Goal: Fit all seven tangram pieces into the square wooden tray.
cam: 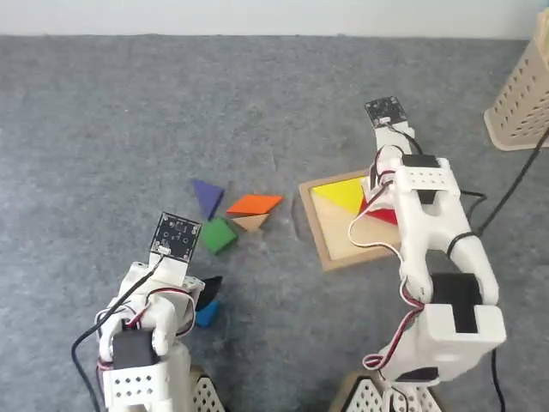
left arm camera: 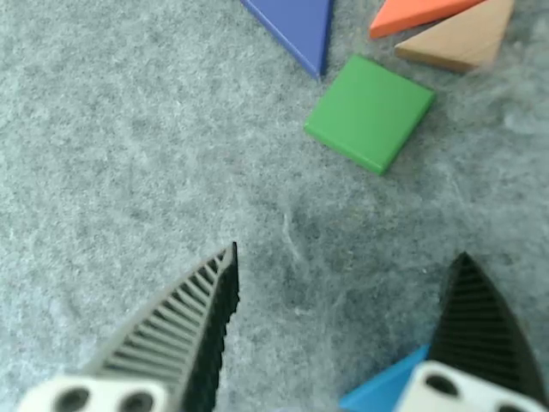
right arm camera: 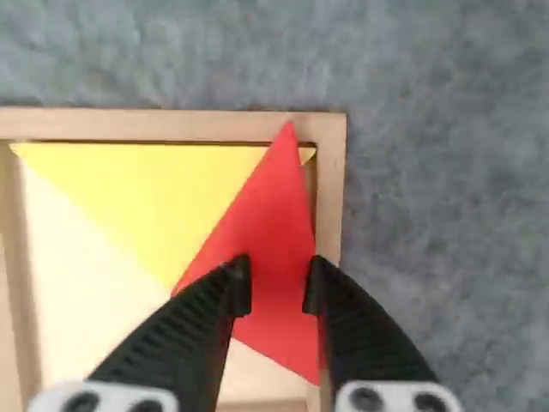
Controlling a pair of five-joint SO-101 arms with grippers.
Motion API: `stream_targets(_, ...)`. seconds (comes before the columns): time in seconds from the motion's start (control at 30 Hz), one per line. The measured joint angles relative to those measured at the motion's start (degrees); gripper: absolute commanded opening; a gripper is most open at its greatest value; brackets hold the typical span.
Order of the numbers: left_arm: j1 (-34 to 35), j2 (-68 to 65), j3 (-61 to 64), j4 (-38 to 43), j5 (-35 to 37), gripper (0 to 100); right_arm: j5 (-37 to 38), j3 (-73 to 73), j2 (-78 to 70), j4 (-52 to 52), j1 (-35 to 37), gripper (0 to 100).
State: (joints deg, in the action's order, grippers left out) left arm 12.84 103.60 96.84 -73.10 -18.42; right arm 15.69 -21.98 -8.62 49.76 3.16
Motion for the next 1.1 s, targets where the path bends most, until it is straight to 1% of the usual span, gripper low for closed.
stream_targets(0.17, 0.0, 0.0, 0.0, 0.0, 0.0, 35, -0.1, 0.0, 0.0, 1.1, -0.9, 10.2)
stream_targets(0.27, 0.0, 0.0, 0.0, 0.0, 0.0, 35, -1.4, 0.1, 0.0, 1.9, -1.2, 10.2)
stream_targets(0.47, 0.0, 0.0, 0.0, 0.0, 0.0, 35, -2.4, -0.5, 0.4, 1.9, -0.4, 10.2)
stream_targets(0.73, 0.0, 0.0, 0.0, 0.0, 0.0, 35, -8.0, -3.4, 1.9, 2.4, 1.5, 10.3)
stream_targets(0.9, 0.0, 0.0, 0.0, 0.0, 0.0, 35, -12.2, -3.4, 1.9, 2.4, 1.2, 10.2)
stream_targets(1.1, 0.0, 0.0, 0.0, 0.0, 0.0, 35, -14.2, -3.3, 1.9, 2.5, 0.8, 10.6)
